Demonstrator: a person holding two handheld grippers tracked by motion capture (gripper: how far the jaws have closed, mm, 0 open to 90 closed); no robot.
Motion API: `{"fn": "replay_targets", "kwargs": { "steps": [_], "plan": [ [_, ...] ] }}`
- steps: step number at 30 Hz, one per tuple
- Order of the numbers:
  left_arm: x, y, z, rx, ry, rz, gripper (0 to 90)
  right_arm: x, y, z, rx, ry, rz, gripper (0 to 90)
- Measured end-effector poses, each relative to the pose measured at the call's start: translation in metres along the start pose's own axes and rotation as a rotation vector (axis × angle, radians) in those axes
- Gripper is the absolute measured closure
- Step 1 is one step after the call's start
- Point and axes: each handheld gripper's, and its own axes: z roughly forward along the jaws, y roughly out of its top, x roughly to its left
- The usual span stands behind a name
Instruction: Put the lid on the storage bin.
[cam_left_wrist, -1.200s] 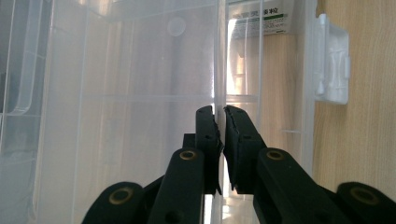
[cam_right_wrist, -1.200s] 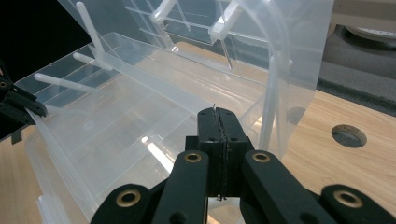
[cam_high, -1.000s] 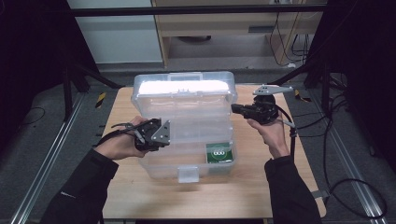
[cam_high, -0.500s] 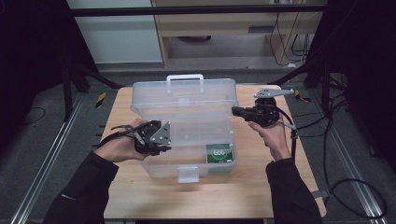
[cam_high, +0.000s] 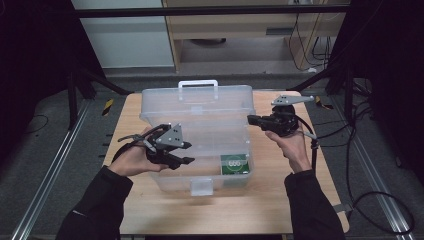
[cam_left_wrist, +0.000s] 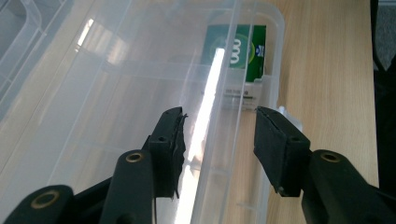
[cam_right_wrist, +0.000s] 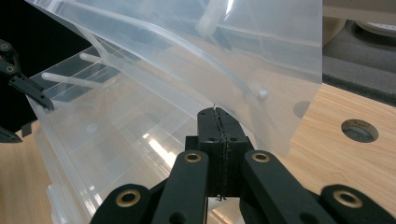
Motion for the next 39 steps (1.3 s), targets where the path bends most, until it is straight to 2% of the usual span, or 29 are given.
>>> {"fn": "replay_targets", "kwargs": {
  "steps": [6,8,12,13,14,15,17,22,25,28,32,39],
  "plan": [
    [-0.001,0.000,-0.001,-0.059,0.004,-0.041,54.2,0.000,0.000,-0.001,0.002,0.002,-0.002,90.0],
    [-0.001,0.000,-0.001,-0.086,0.007,-0.067,55.9,0.001,0.000,-0.001,0.004,0.003,-0.003,90.0],
    [-0.001,0.000,-0.002,-0.126,0.008,-0.102,63.8,0.001,0.000,-0.001,0.010,0.004,-0.004,90.0],
    [-0.001,0.000,-0.003,-0.131,0.012,-0.100,64.7,0.001,0.000,-0.001,0.012,0.003,-0.003,90.0],
    [0.000,0.000,-0.004,-0.128,0.010,-0.103,67.0,0.001,0.000,-0.001,0.012,0.004,-0.004,90.0],
    [-0.001,0.000,-0.005,-0.133,0.002,-0.123,71.0,0.001,0.000,-0.001,0.013,0.004,-0.004,90.0],
    [0.000,0.001,-0.007,-0.138,0.002,-0.135,73.6,0.001,0.000,-0.001,0.016,0.004,-0.006,90.0],
    [0.002,0.000,-0.012,-0.156,0.015,-0.192,82.6,0.002,0.000,-0.001,0.018,0.003,-0.005,90.0],
    [0.004,-0.003,-0.014,-0.149,0.026,-0.207,87.4,0.002,-0.001,-0.002,0.019,0.002,-0.011,90.0],
    [0.004,-0.008,-0.016,-0.130,0.040,-0.215,89.3,0.003,-0.001,-0.002,0.023,0.002,-0.016,90.0],
    [0.004,-0.015,-0.022,-0.132,0.060,-0.236,89.7,0.004,-0.001,-0.003,0.030,0.004,-0.014,90.0],
    [0.008,-0.032,-0.040,-0.168,0.084,-0.287,89.7,0.007,-0.002,-0.005,0.043,0.006,-0.021,90.0]
  ]
}}
